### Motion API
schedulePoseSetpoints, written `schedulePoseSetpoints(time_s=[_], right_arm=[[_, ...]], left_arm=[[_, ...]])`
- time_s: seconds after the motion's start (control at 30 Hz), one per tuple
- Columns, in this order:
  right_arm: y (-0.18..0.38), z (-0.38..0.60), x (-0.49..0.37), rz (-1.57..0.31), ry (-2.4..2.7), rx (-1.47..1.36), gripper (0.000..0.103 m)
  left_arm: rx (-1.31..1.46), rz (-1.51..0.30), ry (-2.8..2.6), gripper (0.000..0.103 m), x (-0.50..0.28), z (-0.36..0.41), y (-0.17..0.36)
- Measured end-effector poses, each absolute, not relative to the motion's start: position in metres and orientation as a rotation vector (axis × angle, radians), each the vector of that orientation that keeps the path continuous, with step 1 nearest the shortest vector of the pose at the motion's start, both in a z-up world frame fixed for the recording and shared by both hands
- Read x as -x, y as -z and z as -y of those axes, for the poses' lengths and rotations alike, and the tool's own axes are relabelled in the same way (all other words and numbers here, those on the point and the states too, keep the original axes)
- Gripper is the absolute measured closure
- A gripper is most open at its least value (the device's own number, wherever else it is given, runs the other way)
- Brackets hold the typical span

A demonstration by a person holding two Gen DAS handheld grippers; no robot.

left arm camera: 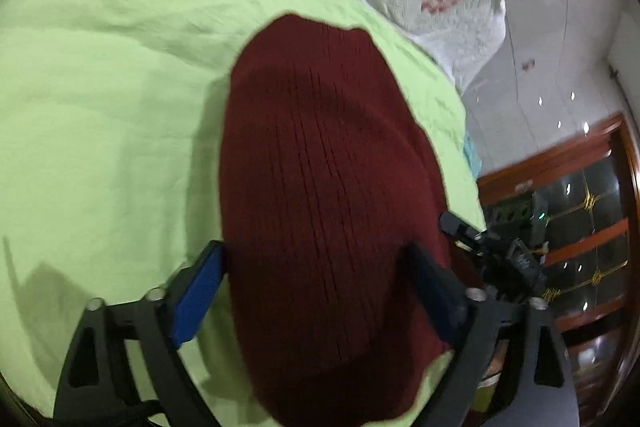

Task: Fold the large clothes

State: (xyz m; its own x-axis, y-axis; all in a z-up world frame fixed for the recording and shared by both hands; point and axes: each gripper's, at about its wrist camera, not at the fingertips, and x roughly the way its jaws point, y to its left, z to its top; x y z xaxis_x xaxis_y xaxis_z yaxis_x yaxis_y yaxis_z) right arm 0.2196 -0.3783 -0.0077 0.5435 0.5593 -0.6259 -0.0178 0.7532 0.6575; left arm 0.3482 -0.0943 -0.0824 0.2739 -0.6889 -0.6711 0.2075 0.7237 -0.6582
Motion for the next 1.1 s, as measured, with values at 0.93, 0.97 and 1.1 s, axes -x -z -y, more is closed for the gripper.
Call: schedulePoseSetpoints(time_s=[0.93, 0.97, 1.1], right_arm=[[0.007, 0.155, -0.240, -0.979, -0.788, -0.652, 0.078], [0.017, 0.150, -0.243, -1.014, -0.769, -0.651, 0.078], [0.044, 0.151, -0.241, -1.079, -0.706, -0.665, 0.073]], left_arm=[[0.456, -0.915, 0.393, 0.049, -0.244, -0.109, 0.038], [0.450, -0.951, 0.357, 0.047, -0.243, -0.116, 0.051], [0.618, -0.984, 0.335, 0.035, -0.234, -0.147, 0.087]])
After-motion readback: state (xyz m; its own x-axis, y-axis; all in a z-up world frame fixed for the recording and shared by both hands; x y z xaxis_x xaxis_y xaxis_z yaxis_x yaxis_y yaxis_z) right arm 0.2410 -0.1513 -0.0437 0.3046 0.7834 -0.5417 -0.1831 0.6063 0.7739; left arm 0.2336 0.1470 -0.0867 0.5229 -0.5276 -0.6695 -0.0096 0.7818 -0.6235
